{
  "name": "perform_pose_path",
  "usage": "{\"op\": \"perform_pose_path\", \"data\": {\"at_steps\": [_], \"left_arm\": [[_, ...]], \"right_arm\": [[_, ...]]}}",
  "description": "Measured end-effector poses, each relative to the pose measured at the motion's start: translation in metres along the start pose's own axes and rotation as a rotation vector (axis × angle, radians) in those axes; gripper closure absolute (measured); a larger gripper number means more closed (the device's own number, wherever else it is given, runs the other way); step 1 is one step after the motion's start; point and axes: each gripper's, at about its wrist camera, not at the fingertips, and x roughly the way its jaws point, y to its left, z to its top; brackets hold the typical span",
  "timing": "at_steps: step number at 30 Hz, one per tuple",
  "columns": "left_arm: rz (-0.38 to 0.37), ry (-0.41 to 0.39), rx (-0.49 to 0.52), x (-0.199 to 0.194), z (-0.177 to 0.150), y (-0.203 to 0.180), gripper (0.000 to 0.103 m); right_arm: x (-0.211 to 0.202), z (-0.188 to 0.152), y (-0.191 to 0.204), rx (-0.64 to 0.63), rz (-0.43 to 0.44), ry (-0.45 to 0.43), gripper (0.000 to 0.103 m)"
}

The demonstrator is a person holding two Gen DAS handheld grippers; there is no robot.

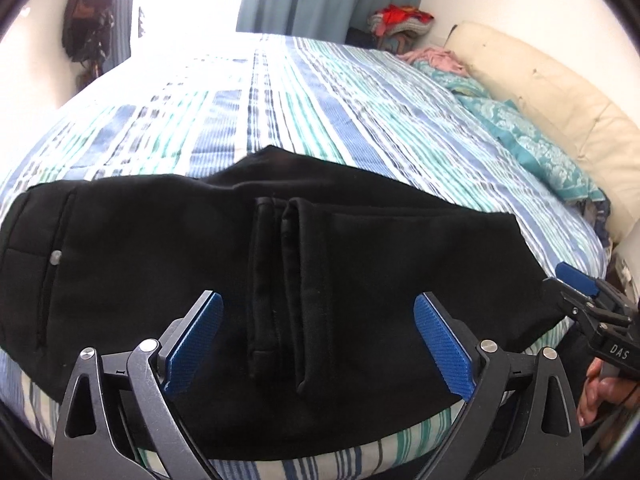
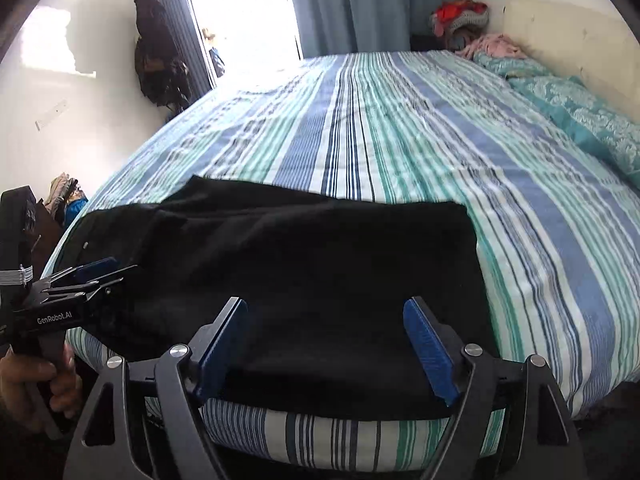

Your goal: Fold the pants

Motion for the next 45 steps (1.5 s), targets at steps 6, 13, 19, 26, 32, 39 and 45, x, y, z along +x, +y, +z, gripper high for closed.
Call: {"op": "perform_pose_path", "data": {"at_steps": [6, 13, 19, 26, 32, 39, 45], "left_arm": [[0.053, -0.047, -0.018, -0.014, 0.005, 0.012, 0.006], [0.085, -0.038, -0.030, -0.011, 0.002, 0.020, 0.006], [0.098, -0.052, -0.023, -0.014, 0.002, 0.021, 0.006], [0.118, -0.065, -0.049, -0.017, 0.005, 0.028, 0.006], [0.143, -0.077, -0.083, -0.020, 0.007, 0.041, 0.006], [0.168, -0.076, -0.156, -0.021, 0.009, 0.065, 0.006], [0.189, -0.086, -0.180, -0.025, 0.011, 0.076, 0.006]], "right_arm": [[0.006, 0.001, 0.002, 0.003, -0.017, -0.006, 0.022], [0.007, -0.001, -0.002, 0.004, -0.019, -0.015, 0.022], [0.008, -0.002, -0.012, 0.047, -0.014, -0.011, 0.022], [0.009, -0.002, -0.016, 0.065, -0.007, -0.008, 0.022], [0.011, -0.003, -0.013, 0.059, 0.000, -0.002, 0.022], [0.011, -0.003, -0.015, 0.071, 0.004, -0.001, 0.022], [0.012, -0.003, -0.016, 0.078, 0.008, -0.002, 0.022]]}}
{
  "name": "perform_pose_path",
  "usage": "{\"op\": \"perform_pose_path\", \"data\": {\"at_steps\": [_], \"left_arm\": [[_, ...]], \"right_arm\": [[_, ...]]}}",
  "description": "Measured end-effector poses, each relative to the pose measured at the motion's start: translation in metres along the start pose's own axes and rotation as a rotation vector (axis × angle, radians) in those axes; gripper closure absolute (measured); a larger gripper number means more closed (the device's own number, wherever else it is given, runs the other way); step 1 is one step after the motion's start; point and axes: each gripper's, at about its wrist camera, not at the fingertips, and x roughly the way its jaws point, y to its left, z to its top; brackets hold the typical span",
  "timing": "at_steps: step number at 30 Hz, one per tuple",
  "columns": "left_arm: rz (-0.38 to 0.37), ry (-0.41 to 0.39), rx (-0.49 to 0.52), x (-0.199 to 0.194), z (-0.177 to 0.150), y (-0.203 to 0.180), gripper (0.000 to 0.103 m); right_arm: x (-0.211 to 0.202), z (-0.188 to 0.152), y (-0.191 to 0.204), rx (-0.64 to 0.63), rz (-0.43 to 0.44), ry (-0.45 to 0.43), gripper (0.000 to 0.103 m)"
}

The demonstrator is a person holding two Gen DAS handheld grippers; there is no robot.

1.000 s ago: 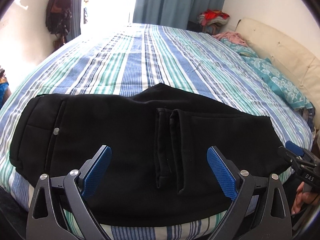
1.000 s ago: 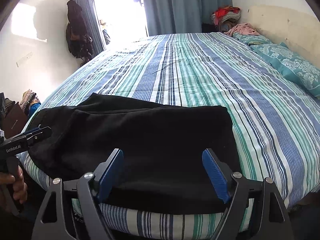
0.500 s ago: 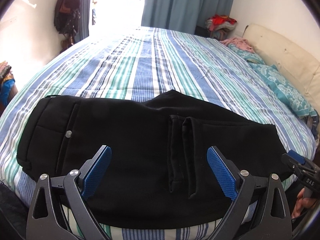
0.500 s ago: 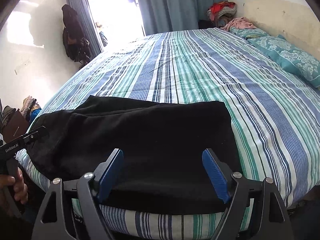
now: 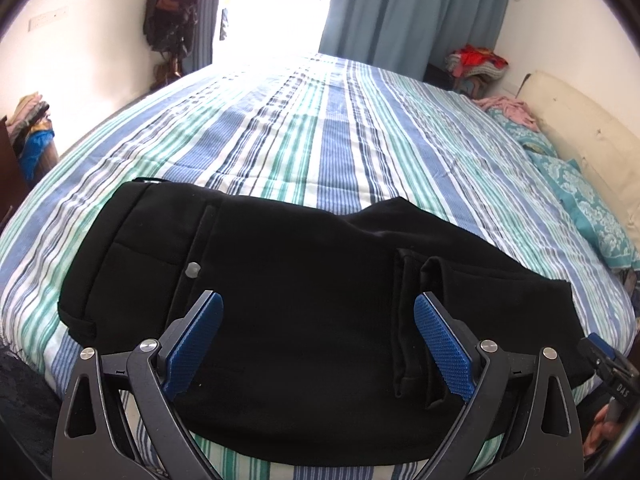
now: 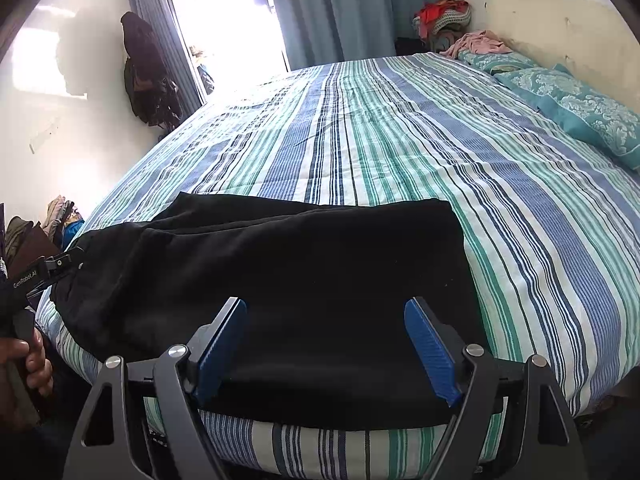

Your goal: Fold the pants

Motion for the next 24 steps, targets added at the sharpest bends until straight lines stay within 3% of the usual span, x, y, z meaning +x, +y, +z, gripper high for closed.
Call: {"op": "perform_pose_path", "data": {"at_steps": [14, 24], "left_arm": [[0.041, 0.002, -0.057, 0.001, 0.008, 0.028, 0.006], [0.056, 0.049, -0.148, 0.004, 0.015, 0.072, 0.006]], "right_arm": [[0.001, 0.001, -0.002, 0.017, 0.006, 0.002, 0.022], [0.001, 0.003, -0.003, 0.044, 0.021, -0.001, 0.022]]}}
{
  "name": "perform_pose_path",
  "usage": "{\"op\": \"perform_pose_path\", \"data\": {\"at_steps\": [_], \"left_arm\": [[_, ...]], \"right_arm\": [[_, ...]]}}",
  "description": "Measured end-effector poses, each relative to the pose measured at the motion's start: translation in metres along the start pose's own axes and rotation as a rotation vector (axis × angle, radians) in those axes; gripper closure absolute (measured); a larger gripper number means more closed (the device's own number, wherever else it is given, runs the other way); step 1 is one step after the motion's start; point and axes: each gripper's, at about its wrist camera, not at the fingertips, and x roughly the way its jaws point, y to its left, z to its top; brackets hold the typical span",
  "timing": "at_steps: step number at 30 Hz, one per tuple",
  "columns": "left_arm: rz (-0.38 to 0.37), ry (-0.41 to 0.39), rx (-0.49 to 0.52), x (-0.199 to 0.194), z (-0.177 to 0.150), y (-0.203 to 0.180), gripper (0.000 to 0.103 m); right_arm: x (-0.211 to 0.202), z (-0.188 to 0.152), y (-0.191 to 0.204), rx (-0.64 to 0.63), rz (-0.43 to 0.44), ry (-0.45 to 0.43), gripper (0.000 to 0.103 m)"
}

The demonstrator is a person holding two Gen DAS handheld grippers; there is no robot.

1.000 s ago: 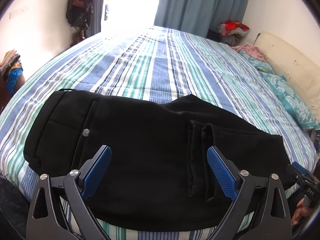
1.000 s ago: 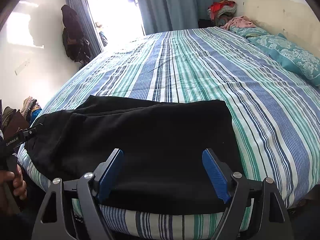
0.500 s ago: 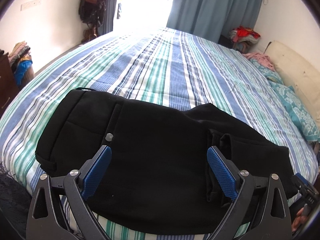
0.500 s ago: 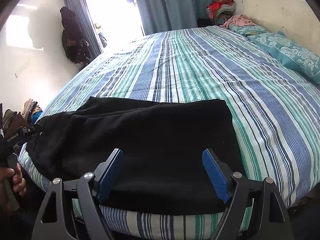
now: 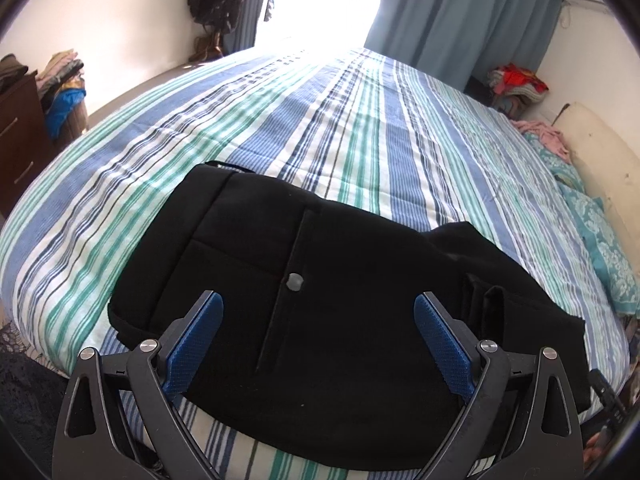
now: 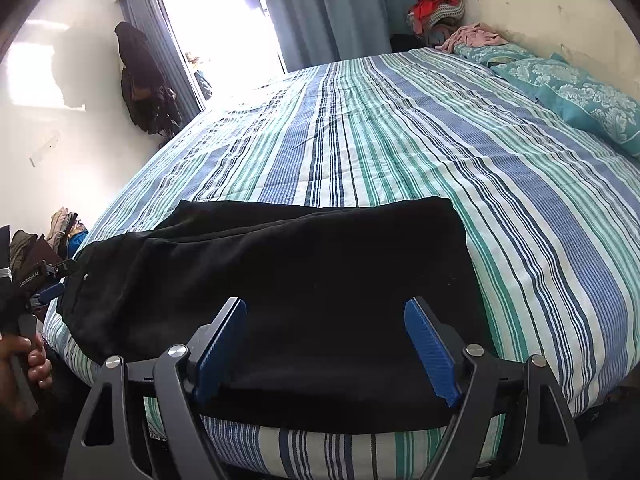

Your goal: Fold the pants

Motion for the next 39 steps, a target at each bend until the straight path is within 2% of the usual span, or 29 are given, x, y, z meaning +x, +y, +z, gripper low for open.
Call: {"op": "perform_pose_path", "data": {"at_steps": [4, 8, 12, 14, 16, 18, 21, 24, 27, 29, 31, 33, 39], "left_arm": [[0.002, 0.051, -0.012, 0.007, 0.014, 0.022, 0.006], [0.028, 0.095, 0.039, 0.008, 0.032, 0.043, 0.006], [0.049, 0.098, 0.057, 0.000, 0.048, 0.071, 0.006], [0.015, 0.095, -0.022, -0.006, 0.056, 0.095, 0.006], [-0.068, 0.091, -0.123, -0.010, 0.061, 0.118, 0.006], [-0.126, 0.104, -0.170, -0.007, 0.061, 0.129, 0.006], [-0.161, 0.161, -0.107, 0.007, 0.056, 0.117, 0.006], [-0.158, 0.212, -0.015, 0.027, 0.048, 0.092, 0.006], [-0.119, 0.289, 0.017, 0.057, 0.042, 0.077, 0.005], [-0.065, 0.399, -0.006, 0.087, 0.032, 0.080, 0.000], [-0.084, 0.349, -0.011, 0.087, 0.027, 0.084, 0.000], [-0.093, 0.334, 0.019, 0.085, 0.023, 0.083, 0.000], [-0.131, 0.353, 0.007, 0.085, 0.025, 0.088, 0.000]], "right_arm": [[0.001, 0.001, 0.002, 0.003, 0.012, 0.004, 0.022], [0.003, 0.002, 0.005, 0.000, 0.021, 0.004, 0.022], [-0.002, 0.004, 0.004, 0.016, 0.027, -0.018, 0.022], [-0.003, 0.005, 0.001, 0.028, 0.027, -0.025, 0.022], [-0.002, 0.005, -0.002, 0.044, 0.030, -0.019, 0.022], [0.000, 0.004, -0.003, 0.056, 0.031, -0.005, 0.022], [0.004, 0.002, -0.002, 0.052, 0.025, 0.010, 0.022], [0.006, 0.001, 0.002, 0.037, 0.020, 0.015, 0.022], [0.008, -0.001, 0.006, 0.022, 0.019, 0.024, 0.022], [0.008, -0.002, 0.008, 0.010, 0.018, 0.030, 0.022], [0.009, -0.003, 0.010, -0.001, 0.015, 0.033, 0.022], [0.009, -0.003, 0.010, -0.004, 0.013, 0.033, 0.022], [0.013, -0.001, 0.005, 0.025, 0.024, 0.038, 0.022]]}}
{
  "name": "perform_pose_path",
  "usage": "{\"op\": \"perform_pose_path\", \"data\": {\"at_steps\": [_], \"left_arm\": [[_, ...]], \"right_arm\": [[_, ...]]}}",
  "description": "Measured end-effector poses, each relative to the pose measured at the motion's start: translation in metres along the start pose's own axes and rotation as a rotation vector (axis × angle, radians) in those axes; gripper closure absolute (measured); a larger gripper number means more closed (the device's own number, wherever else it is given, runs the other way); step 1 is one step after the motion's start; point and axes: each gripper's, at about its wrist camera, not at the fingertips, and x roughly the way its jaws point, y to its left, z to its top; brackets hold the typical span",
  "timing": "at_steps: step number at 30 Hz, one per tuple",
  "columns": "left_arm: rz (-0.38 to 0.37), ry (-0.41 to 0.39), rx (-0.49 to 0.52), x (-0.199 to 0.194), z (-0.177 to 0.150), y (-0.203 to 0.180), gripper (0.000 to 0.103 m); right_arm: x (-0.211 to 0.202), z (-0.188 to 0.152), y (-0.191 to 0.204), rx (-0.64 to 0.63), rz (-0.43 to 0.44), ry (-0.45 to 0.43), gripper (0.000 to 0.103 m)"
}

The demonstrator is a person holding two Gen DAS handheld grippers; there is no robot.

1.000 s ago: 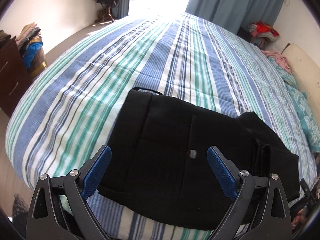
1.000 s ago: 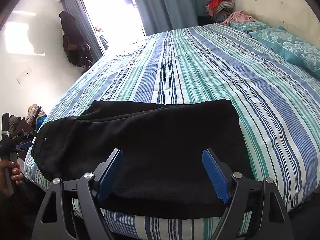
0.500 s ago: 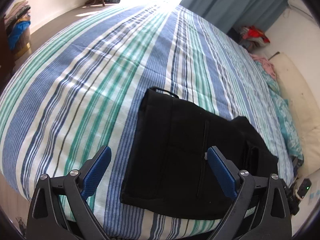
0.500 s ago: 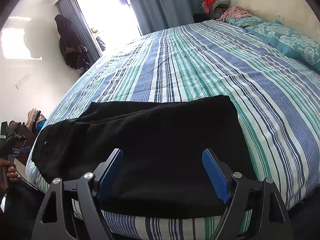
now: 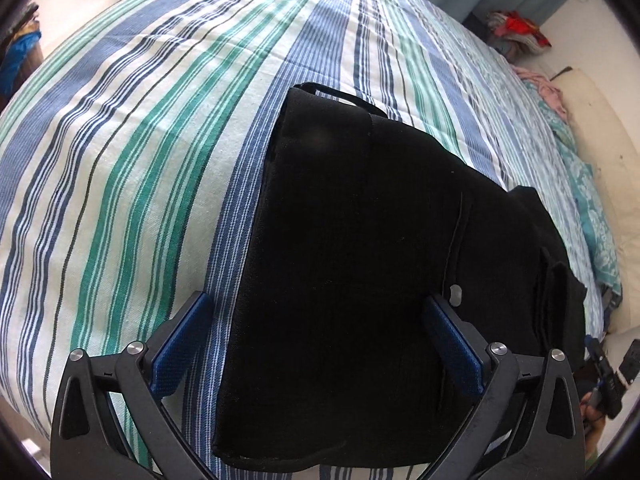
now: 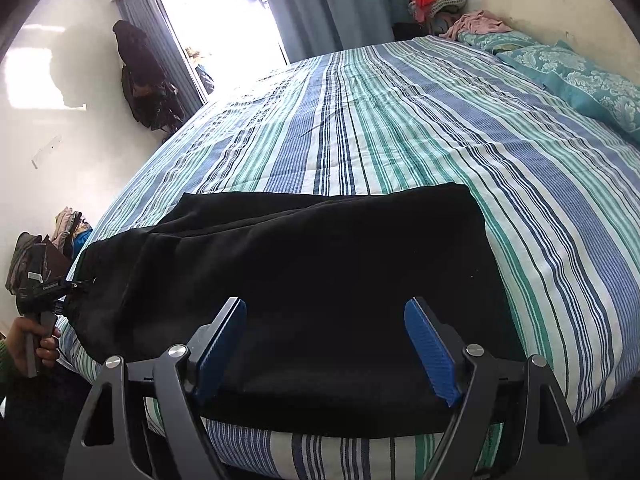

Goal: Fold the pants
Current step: 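Move the left tool to the waistband edge of the black bundle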

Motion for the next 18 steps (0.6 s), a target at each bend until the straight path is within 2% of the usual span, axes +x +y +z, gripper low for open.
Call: {"op": "perform_pose_path", "data": {"at_steps": [4, 8, 10, 18], "left_arm": [[0.004, 0.017, -0.039, -0.001, 0.005, 0.002, 0.000], [-0.001, -0.051, -0.050, -0.004, -0.004, 0.005, 0.000], [0.007, -0.059, -0.045, -0.004, -0.005, 0.004, 0.000], [0.005, -0.008, -0.046, -0.001, 0.002, 0.003, 0.000]], "right_arm": [[-0.002, 0.002, -0.002, 0.012, 0.011, -0.010, 0.022], [-0.005, 0.003, -0.005, 0.029, 0.017, -0.020, 0.022], [-0.005, 0.004, -0.007, 0.042, 0.020, -0.020, 0.022], [-0.007, 0.005, -0.009, 0.054, 0.019, -0.027, 0.022]]}}
